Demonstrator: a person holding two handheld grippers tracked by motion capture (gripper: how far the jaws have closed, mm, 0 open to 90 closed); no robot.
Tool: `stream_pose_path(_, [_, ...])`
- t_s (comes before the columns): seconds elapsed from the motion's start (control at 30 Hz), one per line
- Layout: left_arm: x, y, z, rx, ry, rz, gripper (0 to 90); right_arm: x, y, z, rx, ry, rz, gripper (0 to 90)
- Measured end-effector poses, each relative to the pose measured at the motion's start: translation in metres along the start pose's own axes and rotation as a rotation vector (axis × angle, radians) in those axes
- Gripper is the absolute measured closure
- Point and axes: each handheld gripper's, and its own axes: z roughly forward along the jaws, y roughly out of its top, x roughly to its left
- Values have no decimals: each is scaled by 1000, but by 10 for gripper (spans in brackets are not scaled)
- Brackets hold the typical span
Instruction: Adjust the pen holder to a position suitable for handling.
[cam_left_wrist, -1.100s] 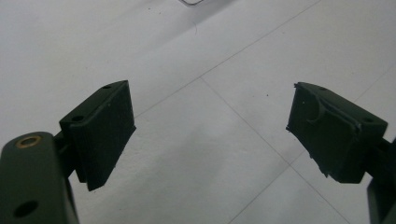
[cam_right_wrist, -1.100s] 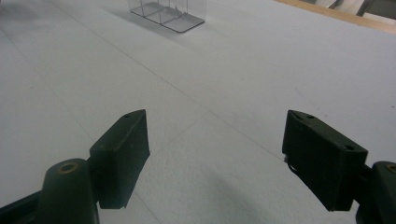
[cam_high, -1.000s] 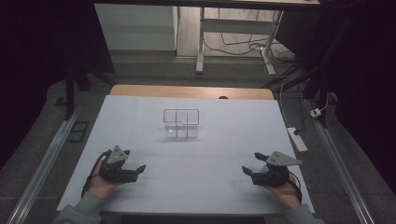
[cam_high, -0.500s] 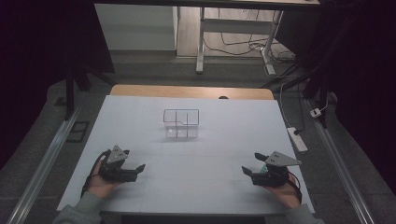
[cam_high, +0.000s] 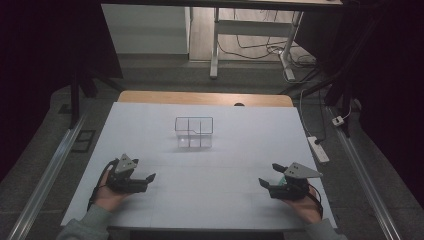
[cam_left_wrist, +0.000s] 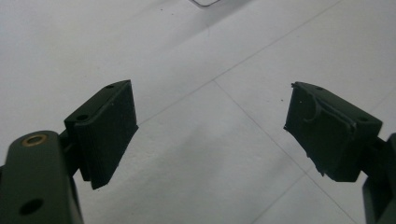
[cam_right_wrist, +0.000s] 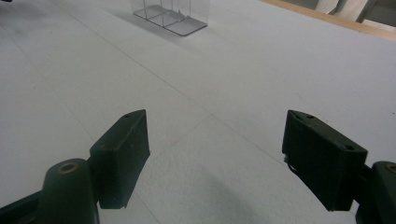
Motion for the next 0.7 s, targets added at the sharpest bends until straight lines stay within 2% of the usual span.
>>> stream_pose_path(0.13, [0,5,4,0,-9,-12,175,0,0,0,2,-3,2,229])
stream_pose_path(0.37, [-1,24,13,9,-22,17,211,-1,0,0,5,-5,3,229])
stream_pose_path(0.57, [3,36,23,14,-4,5,218,-1,0,-1,-4,0,8,230])
stream_pose_path(0.7, [10,45,29,18,-12,-7,223,0,0,-1,-3,0,4,230])
